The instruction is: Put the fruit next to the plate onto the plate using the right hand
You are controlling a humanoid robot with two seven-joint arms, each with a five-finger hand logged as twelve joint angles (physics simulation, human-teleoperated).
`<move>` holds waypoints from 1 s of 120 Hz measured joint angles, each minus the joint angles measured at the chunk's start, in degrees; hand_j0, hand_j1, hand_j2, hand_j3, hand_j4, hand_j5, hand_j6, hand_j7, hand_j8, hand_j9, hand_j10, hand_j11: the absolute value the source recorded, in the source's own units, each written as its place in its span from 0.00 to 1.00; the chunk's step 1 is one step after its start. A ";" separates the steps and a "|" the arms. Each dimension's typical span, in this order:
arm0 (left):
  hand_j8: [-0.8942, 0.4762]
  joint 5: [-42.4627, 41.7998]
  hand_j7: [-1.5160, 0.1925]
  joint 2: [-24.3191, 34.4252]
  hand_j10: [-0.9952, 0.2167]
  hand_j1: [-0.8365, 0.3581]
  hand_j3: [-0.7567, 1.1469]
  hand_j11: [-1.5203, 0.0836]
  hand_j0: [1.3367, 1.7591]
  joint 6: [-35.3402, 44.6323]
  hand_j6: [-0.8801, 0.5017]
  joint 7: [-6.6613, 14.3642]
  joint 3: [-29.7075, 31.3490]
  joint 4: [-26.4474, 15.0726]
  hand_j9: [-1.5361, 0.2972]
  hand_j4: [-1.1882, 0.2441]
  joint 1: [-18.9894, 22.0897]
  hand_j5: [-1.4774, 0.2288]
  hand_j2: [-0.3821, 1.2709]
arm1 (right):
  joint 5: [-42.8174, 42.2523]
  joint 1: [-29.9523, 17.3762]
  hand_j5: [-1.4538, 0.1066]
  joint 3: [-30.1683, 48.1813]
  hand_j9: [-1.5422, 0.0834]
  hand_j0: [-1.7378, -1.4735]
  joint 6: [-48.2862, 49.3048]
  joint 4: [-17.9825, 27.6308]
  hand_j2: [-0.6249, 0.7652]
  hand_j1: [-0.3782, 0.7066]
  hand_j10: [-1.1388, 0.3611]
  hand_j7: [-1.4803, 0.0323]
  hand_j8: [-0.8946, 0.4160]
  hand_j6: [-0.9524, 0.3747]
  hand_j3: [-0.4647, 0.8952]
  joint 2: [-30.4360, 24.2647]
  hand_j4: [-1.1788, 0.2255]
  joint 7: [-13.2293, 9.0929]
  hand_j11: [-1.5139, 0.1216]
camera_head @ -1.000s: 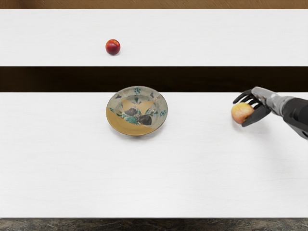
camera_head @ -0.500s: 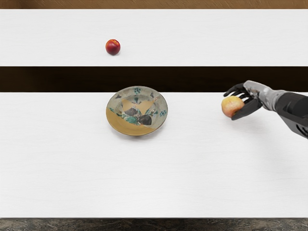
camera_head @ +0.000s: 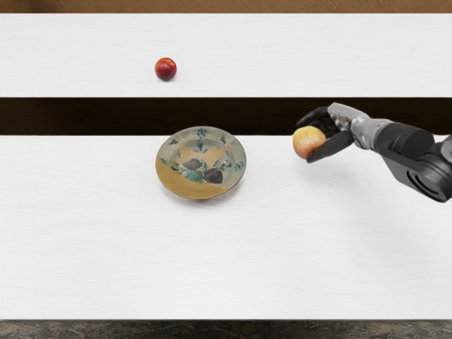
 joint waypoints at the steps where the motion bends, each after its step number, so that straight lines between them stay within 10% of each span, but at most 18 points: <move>1: 0.48 0.00 0.71 0.00 0.63 0.76 0.40 0.76 0.76 0.00 0.47 0.00 0.00 0.00 0.67 0.67 0.00 0.69 0.26 | 0.00 0.05 0.52 0.02 0.55 0.30 -0.02 -0.01 0.54 0.52 0.42 0.55 0.34 0.37 0.34 0.15 0.48 -0.01 0.53; 120: 0.48 0.00 0.71 0.00 0.63 0.76 0.40 0.76 0.76 0.00 0.47 0.00 0.01 0.00 0.67 0.67 0.00 0.69 0.26 | -0.16 9.72 0.51 -0.51 0.55 0.30 -0.50 -14.88 0.58 0.53 0.41 0.54 0.34 0.37 0.34 24.51 0.48 -0.31 0.53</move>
